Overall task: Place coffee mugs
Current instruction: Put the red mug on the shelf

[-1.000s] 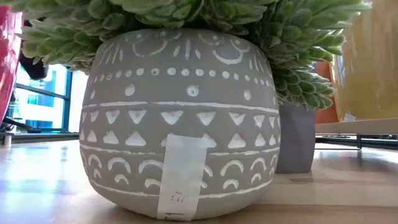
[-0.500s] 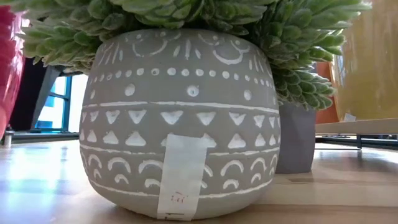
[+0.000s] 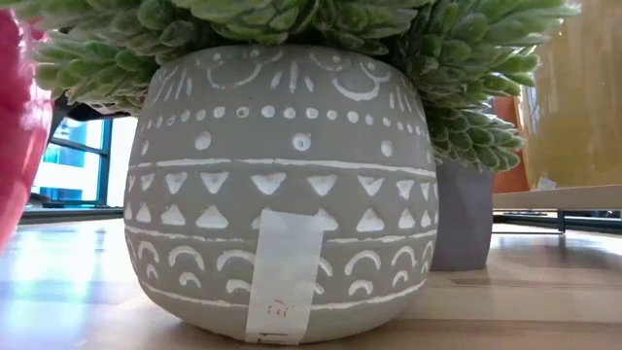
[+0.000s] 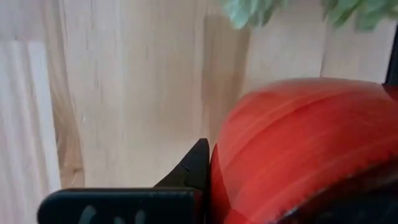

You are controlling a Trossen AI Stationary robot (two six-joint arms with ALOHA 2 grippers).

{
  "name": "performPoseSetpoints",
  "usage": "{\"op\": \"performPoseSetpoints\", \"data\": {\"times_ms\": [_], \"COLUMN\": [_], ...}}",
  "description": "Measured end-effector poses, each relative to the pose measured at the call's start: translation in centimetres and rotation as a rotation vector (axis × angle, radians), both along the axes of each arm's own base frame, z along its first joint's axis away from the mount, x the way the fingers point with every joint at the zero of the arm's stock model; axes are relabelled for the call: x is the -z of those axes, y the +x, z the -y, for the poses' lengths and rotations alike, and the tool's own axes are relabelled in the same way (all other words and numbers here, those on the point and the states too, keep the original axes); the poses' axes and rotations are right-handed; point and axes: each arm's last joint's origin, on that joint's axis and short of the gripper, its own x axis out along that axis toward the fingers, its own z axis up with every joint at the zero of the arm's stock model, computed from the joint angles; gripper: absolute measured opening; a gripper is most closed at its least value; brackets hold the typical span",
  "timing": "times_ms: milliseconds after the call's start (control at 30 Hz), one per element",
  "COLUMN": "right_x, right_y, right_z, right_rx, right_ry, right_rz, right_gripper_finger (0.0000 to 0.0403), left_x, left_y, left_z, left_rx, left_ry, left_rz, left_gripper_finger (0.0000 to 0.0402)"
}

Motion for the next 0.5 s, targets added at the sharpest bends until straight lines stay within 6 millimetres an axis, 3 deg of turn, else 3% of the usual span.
{"op": "performPoseSetpoints", "data": {"times_ms": [200,500], "right_x": [0.0,0.0], "right_y": [0.0,0.0], "right_z": [0.0,0.1], "right_rx": [0.000,0.024], "right_ry": [-0.003,-0.039], "right_rz": [-0.006,0.010], "right_gripper_finger": [0.0094,0.0094], "left_x": [-0.5,-5.7], "left_y": [-1.0,-2.8], "left_z": [-0.7,-4.2], "left_rx": [0.005,-0.027], "left_ry": [0.042,0.151], "left_rz": [-0.077,-0.021], "left_gripper_finger": [0.0021,0.0021]}}
